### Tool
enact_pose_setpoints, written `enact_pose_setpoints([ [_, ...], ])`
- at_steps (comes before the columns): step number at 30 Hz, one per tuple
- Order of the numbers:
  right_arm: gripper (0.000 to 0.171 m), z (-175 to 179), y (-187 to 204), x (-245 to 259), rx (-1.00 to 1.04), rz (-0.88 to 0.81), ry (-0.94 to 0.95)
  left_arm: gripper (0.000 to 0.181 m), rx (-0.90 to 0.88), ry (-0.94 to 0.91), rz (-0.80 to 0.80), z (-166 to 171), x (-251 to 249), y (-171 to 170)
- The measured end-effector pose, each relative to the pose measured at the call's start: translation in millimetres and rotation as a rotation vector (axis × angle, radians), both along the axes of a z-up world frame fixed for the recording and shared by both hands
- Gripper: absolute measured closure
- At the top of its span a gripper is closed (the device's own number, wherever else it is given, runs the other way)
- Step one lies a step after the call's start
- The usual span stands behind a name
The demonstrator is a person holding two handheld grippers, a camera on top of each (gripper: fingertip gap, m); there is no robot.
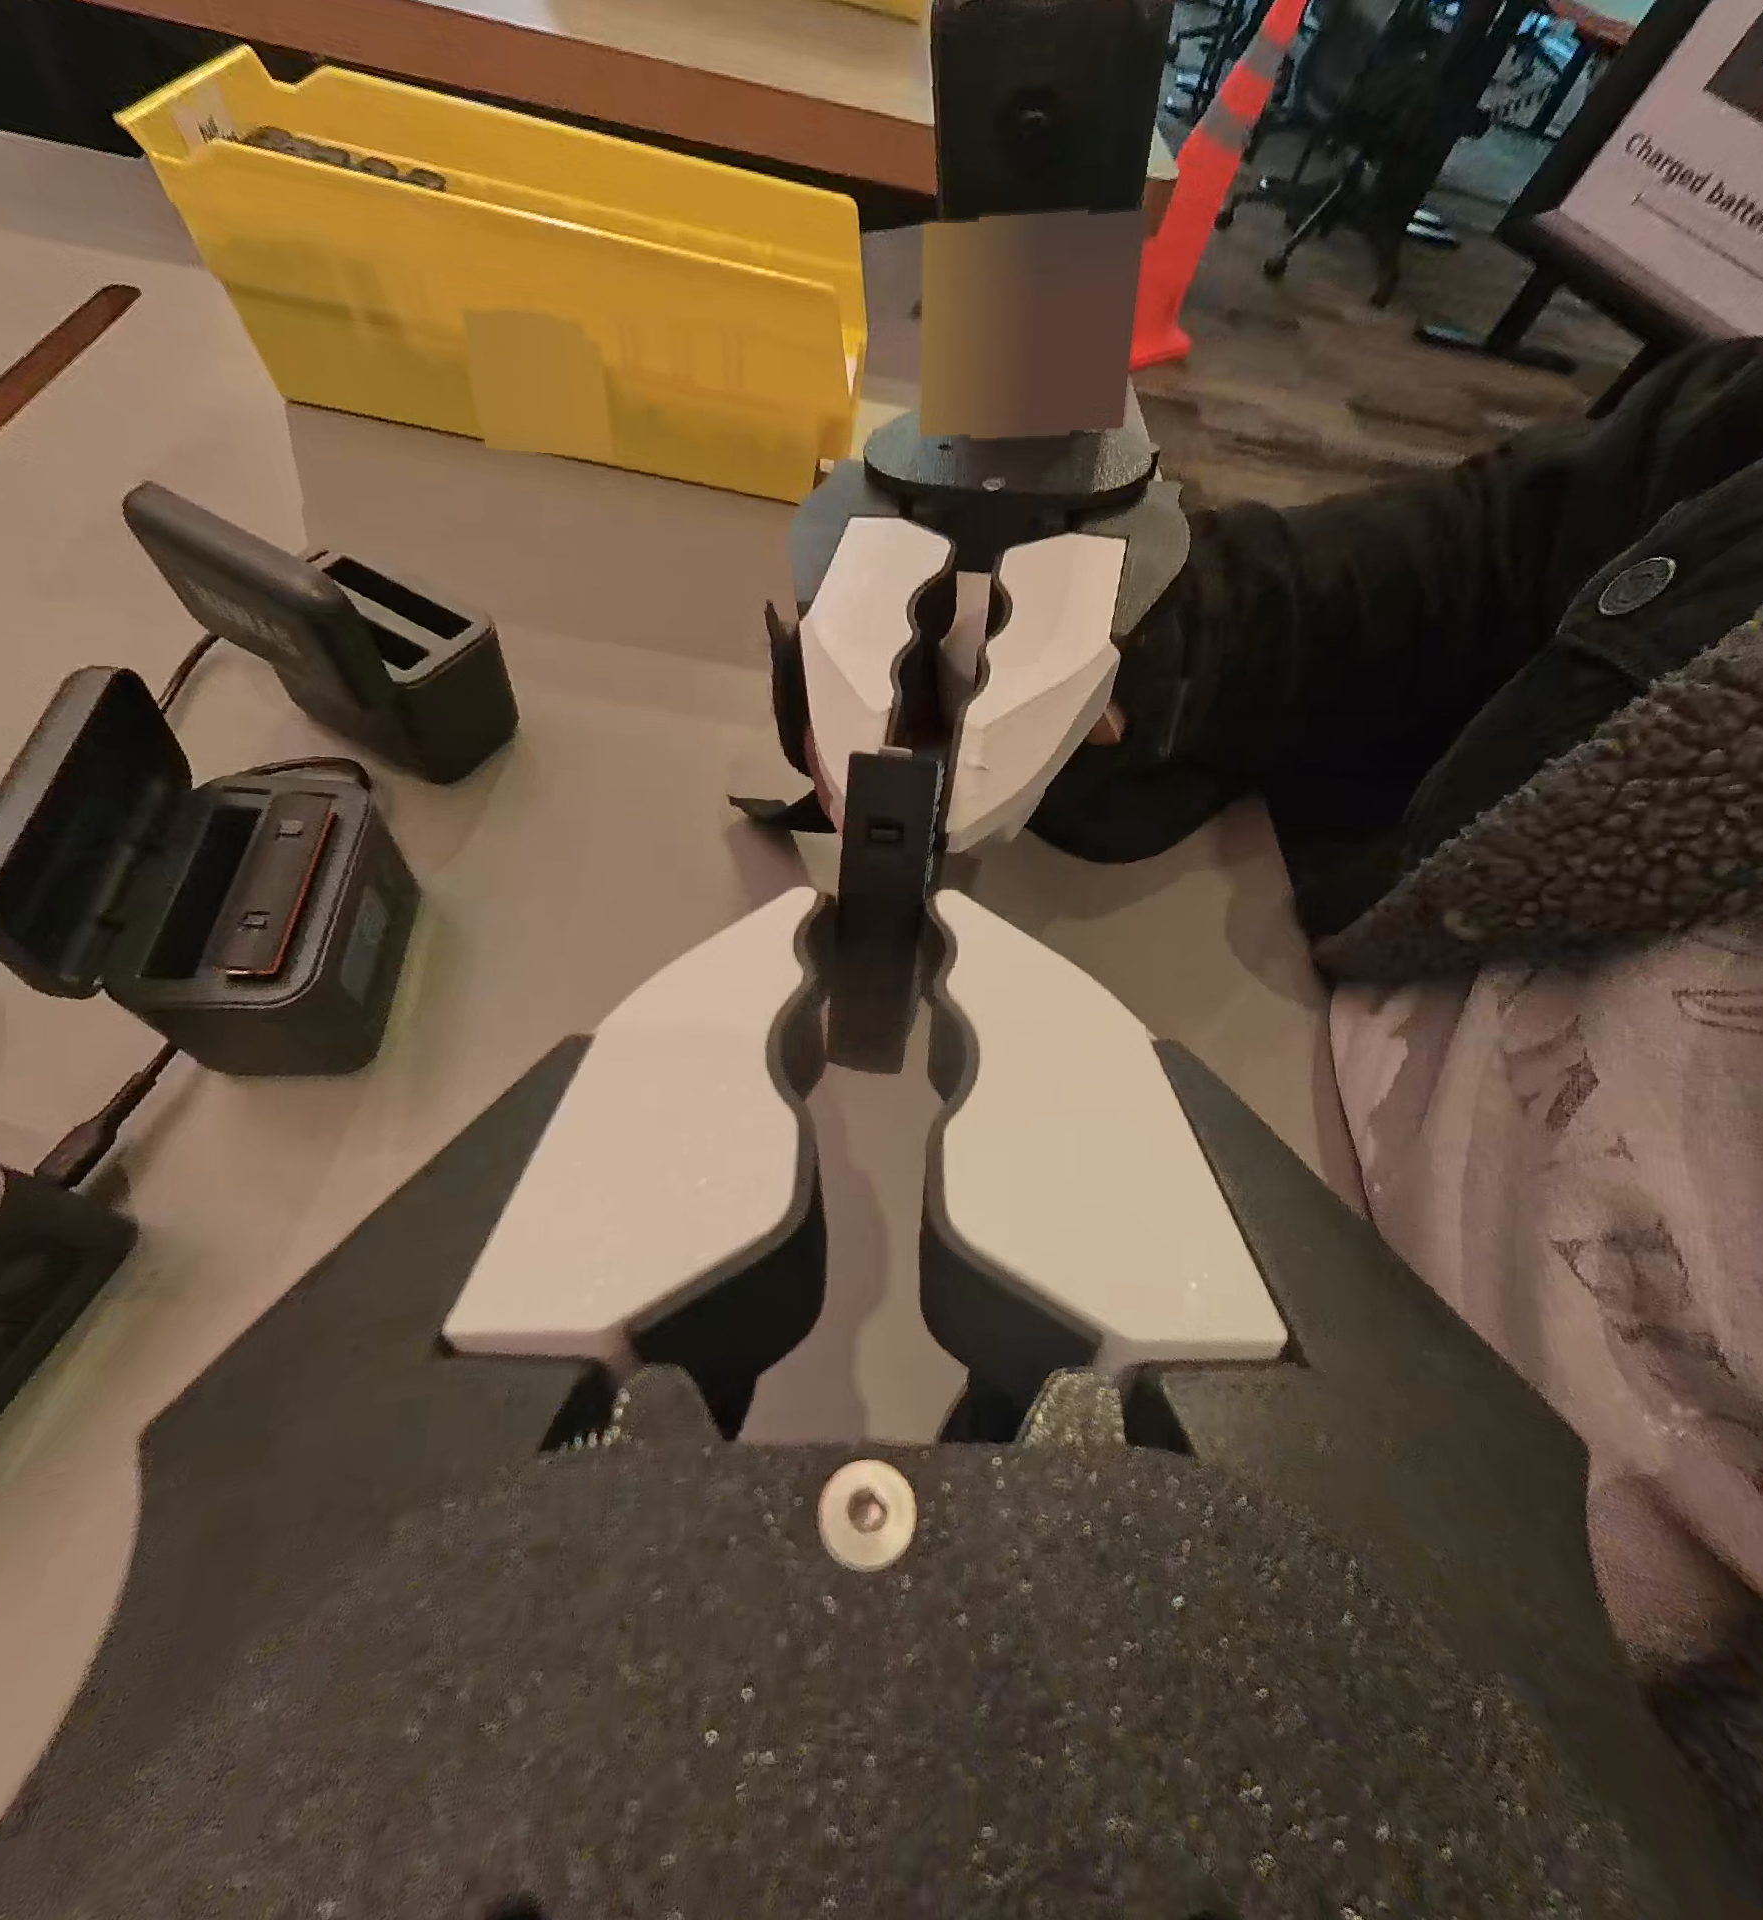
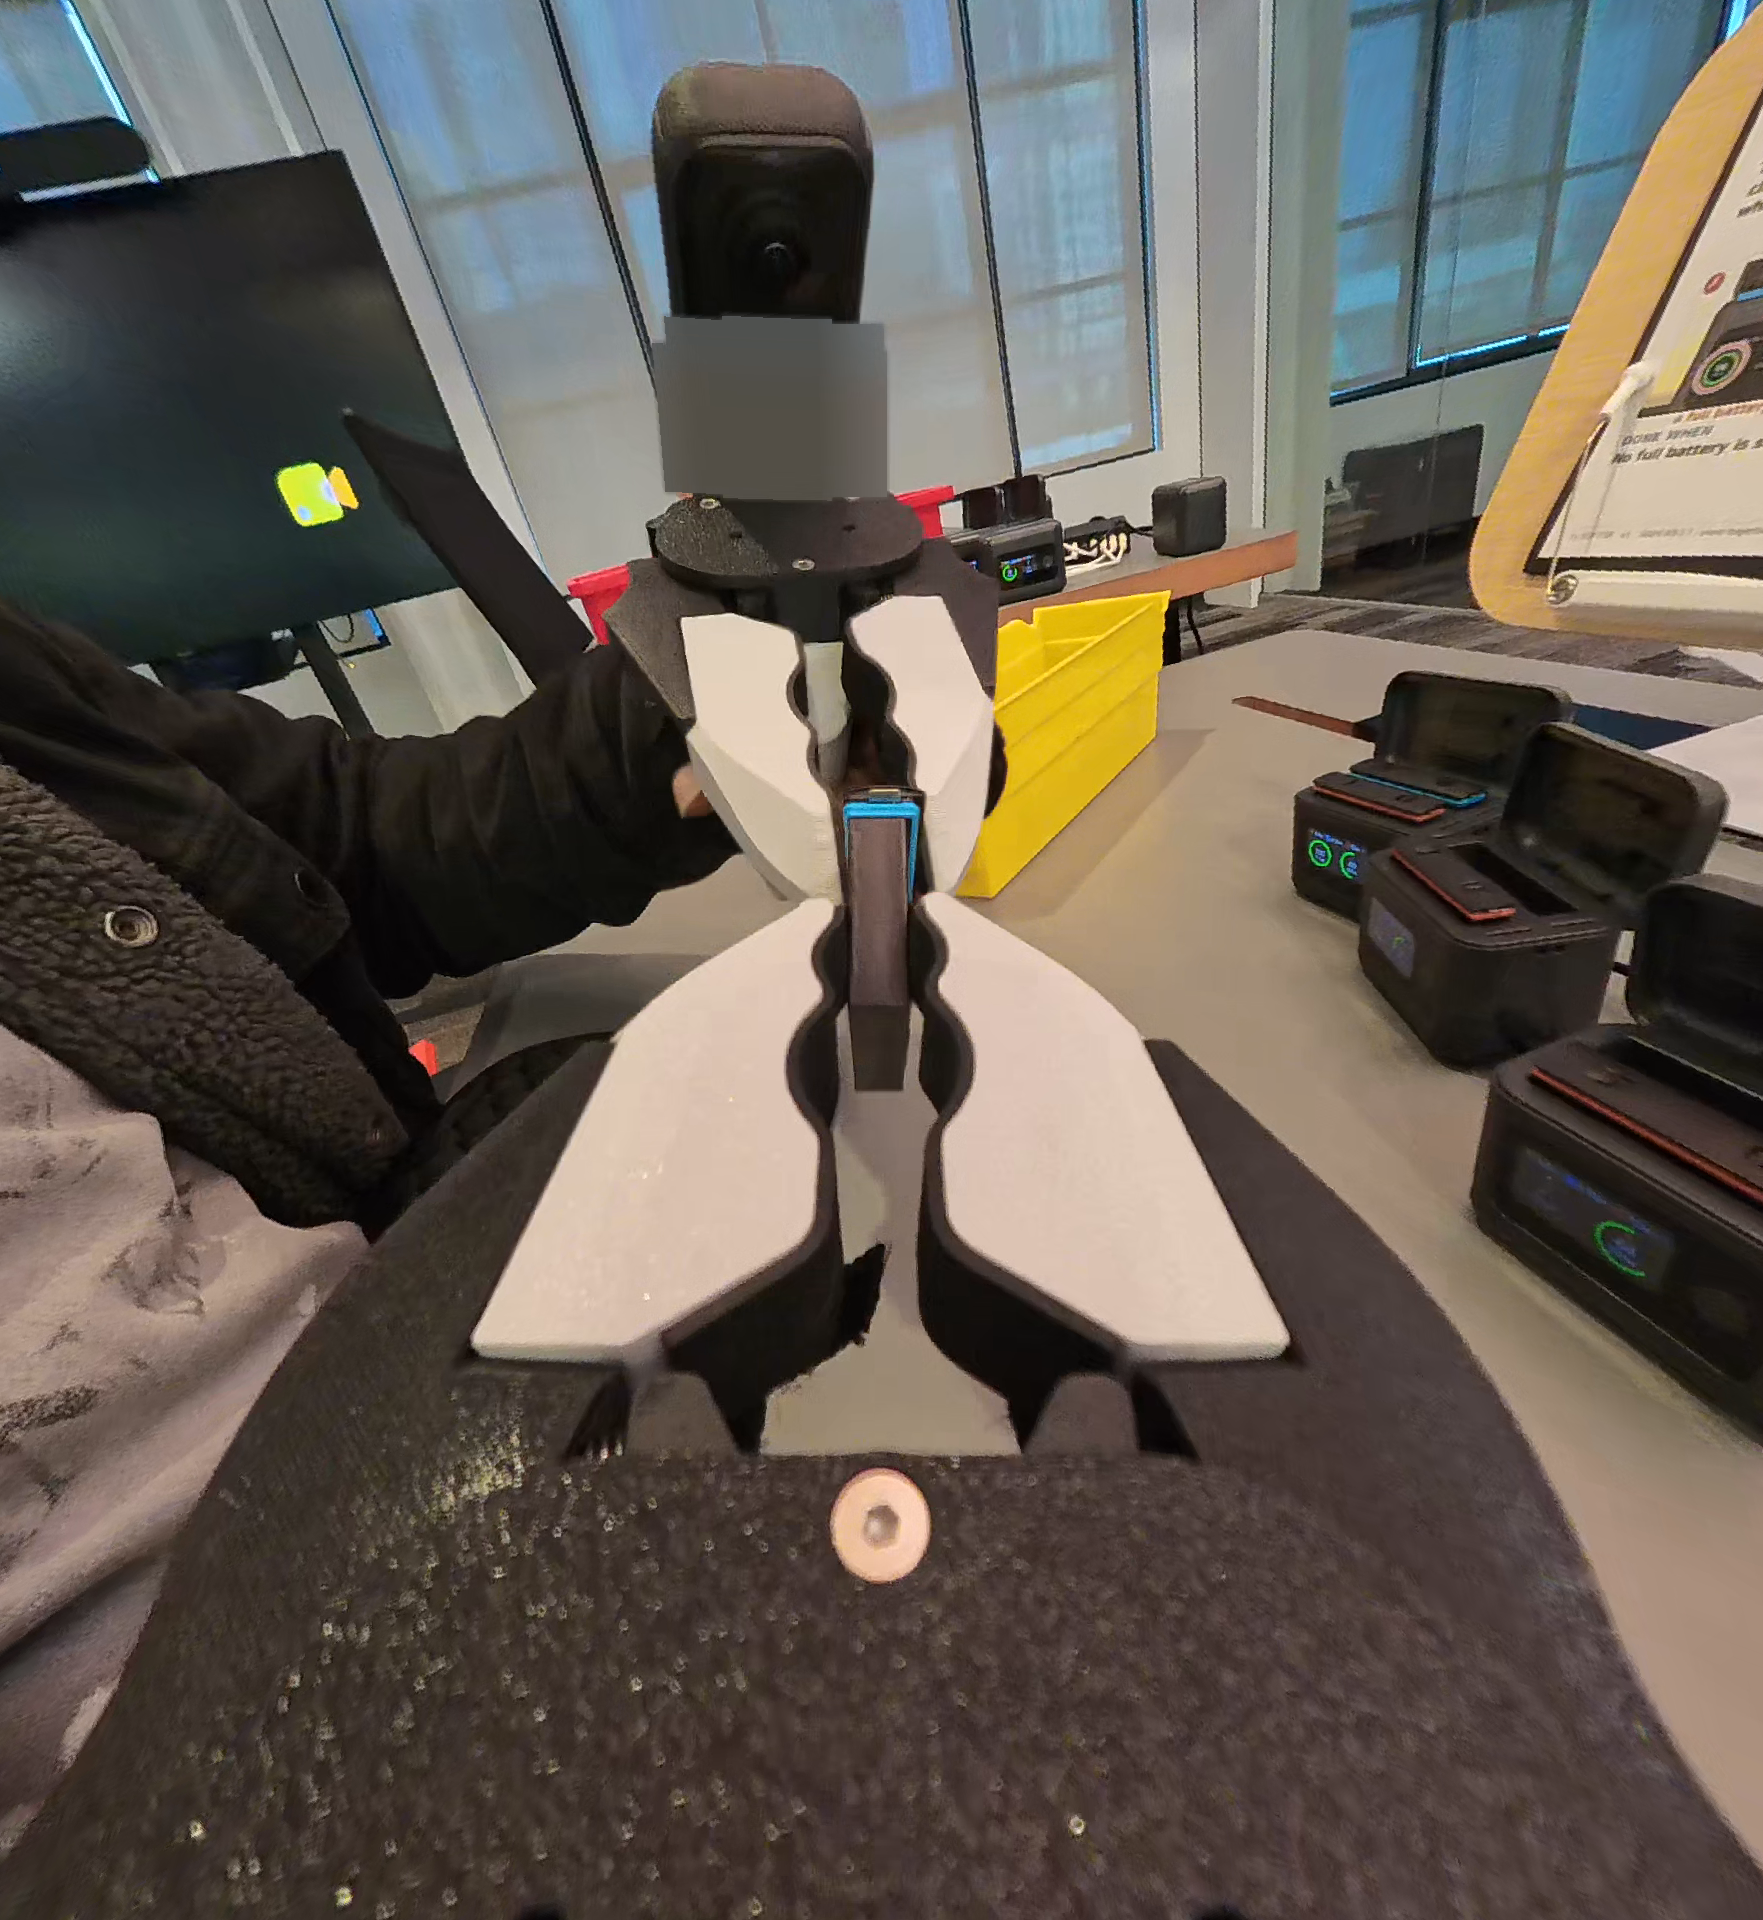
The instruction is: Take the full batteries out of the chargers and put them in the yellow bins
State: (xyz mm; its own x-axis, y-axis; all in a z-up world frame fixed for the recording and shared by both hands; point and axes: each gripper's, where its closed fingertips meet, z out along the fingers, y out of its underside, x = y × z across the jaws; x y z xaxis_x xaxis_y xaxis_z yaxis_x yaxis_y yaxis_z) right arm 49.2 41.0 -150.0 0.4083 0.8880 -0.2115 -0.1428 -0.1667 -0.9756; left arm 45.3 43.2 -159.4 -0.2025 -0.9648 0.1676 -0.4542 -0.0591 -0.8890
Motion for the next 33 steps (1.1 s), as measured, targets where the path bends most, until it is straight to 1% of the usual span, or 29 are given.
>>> enact_pose_setpoints([
  [4,0.161,-2,-1,-2,-0.010,0.016,-0.012,0.166,0.024,0.078,-0.041,-1,-4,-1],
  [7,0.157,-7,3,2,-0.006,-0.016,-0.062,0.166,0.131,0.140,-0.045,5,-11,11],
  [9,0.153,-9,6,7,-0.020,-0.027,-0.086,0.166,0.214,0.173,-0.027,17,-18,30],
  [12,0.152,-12,10,13,-0.041,-0.048,-0.106,0.166,0.376,0.262,0.027,31,-29,76],
  [15,0.152,-16,11,14,-0.059,-0.043,-0.115,0.166,0.516,0.351,-0.006,35,-36,120],
  [18,0.152,-22,10,12,-0.063,-0.035,-0.146,0.165,0.566,0.471,-0.031,25,-39,160],
  [23,0.152,-29,8,9,-0.083,-0.012,-0.169,0.166,0.592,0.569,-0.099,0,-28,195],
  [28,0.152,-30,6,8,-0.083,0.004,-0.180,0.166,0.581,0.668,-0.139,-27,-21,212],
  [33,0.152,-30,5,7,-0.086,0.011,-0.180,0.166,0.556,0.694,-0.167,-44,-17,219],
])
